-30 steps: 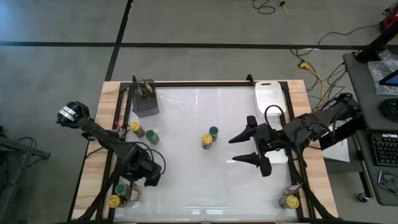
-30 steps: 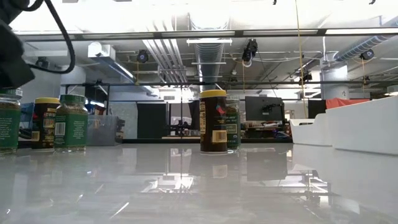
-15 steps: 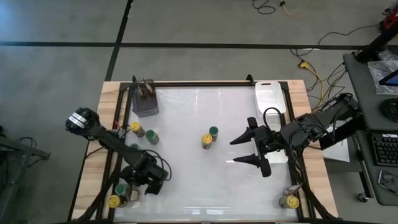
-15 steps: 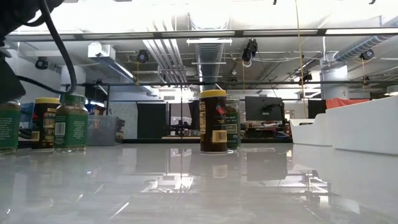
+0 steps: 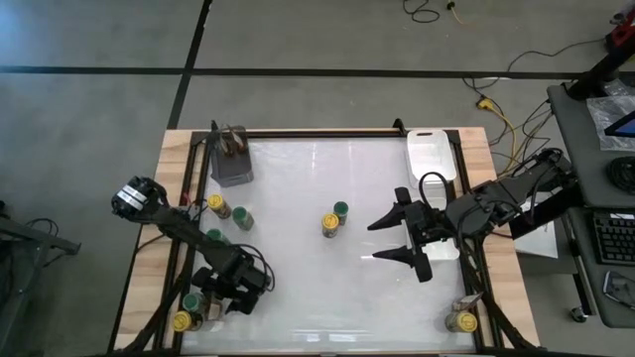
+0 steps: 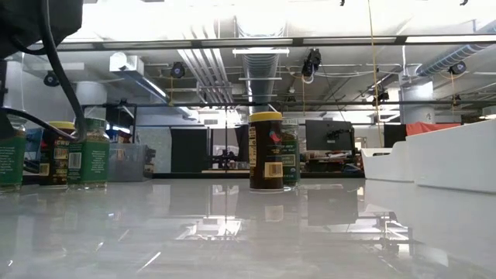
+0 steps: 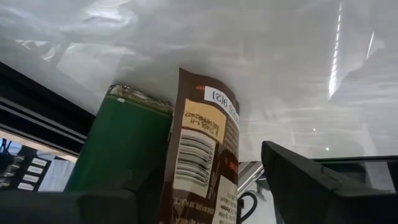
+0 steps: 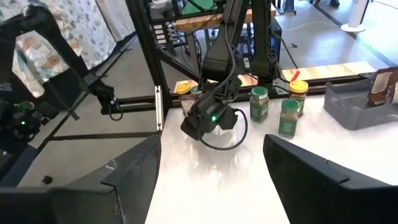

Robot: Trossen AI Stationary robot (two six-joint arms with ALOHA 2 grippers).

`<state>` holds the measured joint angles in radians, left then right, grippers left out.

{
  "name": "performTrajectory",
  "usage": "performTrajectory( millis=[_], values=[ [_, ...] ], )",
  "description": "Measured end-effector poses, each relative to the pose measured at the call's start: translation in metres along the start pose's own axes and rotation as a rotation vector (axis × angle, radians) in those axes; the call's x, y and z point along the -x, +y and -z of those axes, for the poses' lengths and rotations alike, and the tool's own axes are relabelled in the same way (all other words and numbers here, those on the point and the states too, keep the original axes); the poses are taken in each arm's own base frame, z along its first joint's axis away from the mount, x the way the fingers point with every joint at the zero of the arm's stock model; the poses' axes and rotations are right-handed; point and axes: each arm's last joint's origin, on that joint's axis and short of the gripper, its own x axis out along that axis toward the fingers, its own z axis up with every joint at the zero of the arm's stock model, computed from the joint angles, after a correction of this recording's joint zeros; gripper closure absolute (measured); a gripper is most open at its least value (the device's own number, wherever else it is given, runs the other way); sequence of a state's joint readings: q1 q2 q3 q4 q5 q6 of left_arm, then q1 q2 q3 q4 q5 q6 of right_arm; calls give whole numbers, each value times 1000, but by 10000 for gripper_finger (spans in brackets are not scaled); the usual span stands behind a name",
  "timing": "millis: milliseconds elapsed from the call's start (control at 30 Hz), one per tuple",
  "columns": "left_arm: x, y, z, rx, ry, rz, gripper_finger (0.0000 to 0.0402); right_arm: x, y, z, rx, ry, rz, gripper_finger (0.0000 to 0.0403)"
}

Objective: Sort spices by type
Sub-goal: Put the orange seasoning bag into the black bin

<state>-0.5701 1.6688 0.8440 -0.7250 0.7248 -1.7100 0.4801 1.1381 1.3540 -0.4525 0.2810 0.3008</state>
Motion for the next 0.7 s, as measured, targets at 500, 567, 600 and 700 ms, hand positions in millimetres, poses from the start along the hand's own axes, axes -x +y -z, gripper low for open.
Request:
performTrajectory(
  millis=[500, 567, 600, 700],
  values=[
    [4, 3, 3, 11, 16, -16, 154, 0, 0, 1, -4, 7, 2, 144],
    [4, 3, 4, 6, 20, -16, 148, 0, 0, 1, -12, 7, 2, 142],
    [4, 3, 4, 6, 21, -17, 147, 0, 0, 1, -18, 7, 2, 140],
    [4, 4, 4, 19, 35, -21, 148, 0, 0, 2, -36, 16, 5, 133]
  ],
)
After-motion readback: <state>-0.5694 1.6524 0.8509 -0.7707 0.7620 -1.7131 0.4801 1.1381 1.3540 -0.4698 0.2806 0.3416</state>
